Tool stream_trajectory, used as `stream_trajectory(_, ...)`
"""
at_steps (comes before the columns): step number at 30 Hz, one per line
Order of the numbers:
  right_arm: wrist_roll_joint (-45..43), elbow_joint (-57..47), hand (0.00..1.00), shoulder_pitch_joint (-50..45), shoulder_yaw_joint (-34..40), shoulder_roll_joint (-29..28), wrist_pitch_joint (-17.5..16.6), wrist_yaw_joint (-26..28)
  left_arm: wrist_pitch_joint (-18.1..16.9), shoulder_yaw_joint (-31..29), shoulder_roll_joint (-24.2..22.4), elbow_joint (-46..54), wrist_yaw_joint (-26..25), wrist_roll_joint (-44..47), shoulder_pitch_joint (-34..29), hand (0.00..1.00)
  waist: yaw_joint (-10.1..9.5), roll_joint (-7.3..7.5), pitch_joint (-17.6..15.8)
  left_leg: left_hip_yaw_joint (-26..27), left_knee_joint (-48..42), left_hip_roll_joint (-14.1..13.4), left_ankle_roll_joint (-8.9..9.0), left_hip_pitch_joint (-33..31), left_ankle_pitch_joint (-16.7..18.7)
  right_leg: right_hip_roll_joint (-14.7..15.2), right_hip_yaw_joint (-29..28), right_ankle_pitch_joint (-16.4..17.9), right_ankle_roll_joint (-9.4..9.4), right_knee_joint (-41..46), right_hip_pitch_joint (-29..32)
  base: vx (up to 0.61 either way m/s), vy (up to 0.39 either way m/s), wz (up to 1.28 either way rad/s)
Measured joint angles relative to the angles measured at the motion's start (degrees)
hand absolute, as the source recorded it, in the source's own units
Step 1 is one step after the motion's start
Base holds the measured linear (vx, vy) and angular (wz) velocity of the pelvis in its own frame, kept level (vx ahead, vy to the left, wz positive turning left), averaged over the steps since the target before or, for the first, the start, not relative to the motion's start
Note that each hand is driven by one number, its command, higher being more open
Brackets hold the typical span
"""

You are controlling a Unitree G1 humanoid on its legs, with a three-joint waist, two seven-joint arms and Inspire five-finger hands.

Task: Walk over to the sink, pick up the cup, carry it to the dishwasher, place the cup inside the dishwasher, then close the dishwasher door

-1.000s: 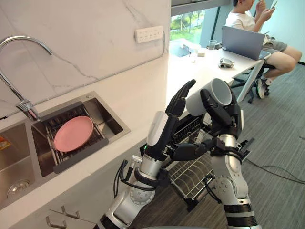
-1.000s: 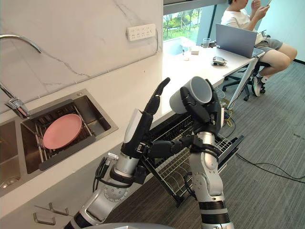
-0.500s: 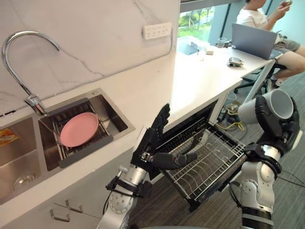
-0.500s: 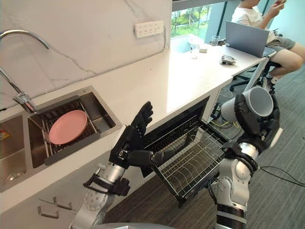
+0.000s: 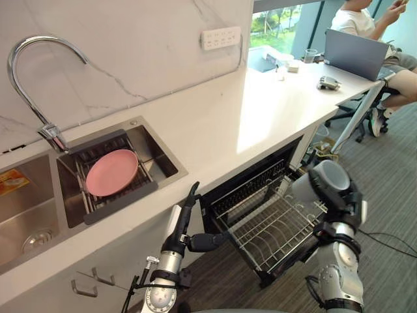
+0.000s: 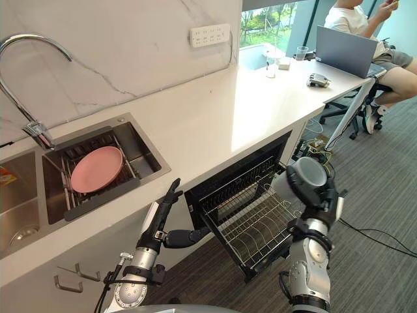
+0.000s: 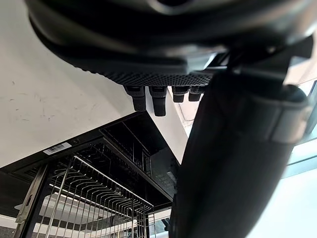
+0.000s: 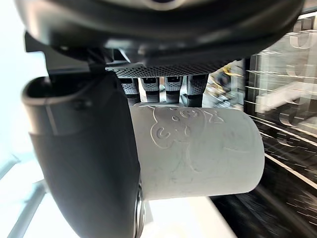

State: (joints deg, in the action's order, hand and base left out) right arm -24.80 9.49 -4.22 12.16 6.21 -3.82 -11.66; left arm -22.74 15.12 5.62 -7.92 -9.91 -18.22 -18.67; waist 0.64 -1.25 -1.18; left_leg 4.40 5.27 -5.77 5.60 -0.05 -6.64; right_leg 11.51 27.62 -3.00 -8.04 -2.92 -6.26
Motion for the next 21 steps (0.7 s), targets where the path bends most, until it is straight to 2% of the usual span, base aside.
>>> stream_trajectory(4, 3.17, 4.71, 0.00, 0.26, -3.66, 0.70, 2.12, 3.76, -1.71, -0.07, 1.00, -4.38, 0.79, -0.94, 2.88, 1.00, -0.84, -0.24, -0.94, 0.36, 0.05, 0.00, 0.14, 0.99, 0.12, 0.19, 0.46, 0.24, -0.29, 0.12, -1.41, -0.05, -0.010, 0.04)
stream_trajectory(8, 7.56, 6.94, 0.00, 0.50, -5.27, 1.78, 4.54, 5.95, -3.53, -0.48, 2.91, -5.22, 1.28, -1.03, 3.94, 1.00, -0.67, -0.41, -2.25, 1.26, 0.06, -0.11, 0.17, 1.07, 0.14, 0.37, 0.75, 0.44, -0.56, 0.24, -1.68, -0.02, 0.001, 0.04)
stream_trajectory(13, 11.59, 9.06, 0.00, 1.65, -5.96, 4.10, 7.25, 8.06, -5.85, -1.25, 3.18, -5.17, 1.49, -1.08, 3.98, 1.00, -0.64, -0.96, -4.21, 1.25, 0.05, -0.12, 0.16, 1.02, 0.13, 0.57, 0.74, 0.42, -0.53, 0.61, -1.54, 0.00, 0.000, 0.00)
stream_trajectory(14, 11.60, 10.28, 0.00, 2.55, -6.05, 5.03, 7.54, 8.39, -6.36, -1.31, 3.19, -5.17, 0.87, -2.59, 4.04, 1.00, -0.68, -1.42, -4.55, 1.18, 0.05, -0.10, 0.12, 0.68, 0.10, 0.61, 0.81, 0.44, -0.54, 0.73, -1.21, -0.01, -0.002, 0.04)
stream_trajectory(17, 11.41, 12.67, 0.00, 5.23, -6.17, 7.14, 8.07, 8.40, -7.78, -1.23, 3.22, -5.57, -5.34, -9.90, 4.07, 1.00, -0.67, -2.67, -5.70, 1.01, 0.04, -0.06, 0.01, -0.14, -0.05, 0.70, 1.05, 0.43, -0.54, 0.98, -0.40, -0.01, -0.005, 0.05)
stream_trajectory(21, 11.32, 12.73, 0.00, 6.30, -6.16, 7.57, 8.08, 7.31, -10.14, -1.24, 3.20, -6.09, -10.54, -10.23, 3.86, 1.00, -0.55, -2.76, -7.19, 0.74, 0.03, -0.06, -0.17, -0.27, -0.32, 0.68, 1.44, 0.60, -0.69, 0.97, -0.40, 0.02, -0.020, 0.06)
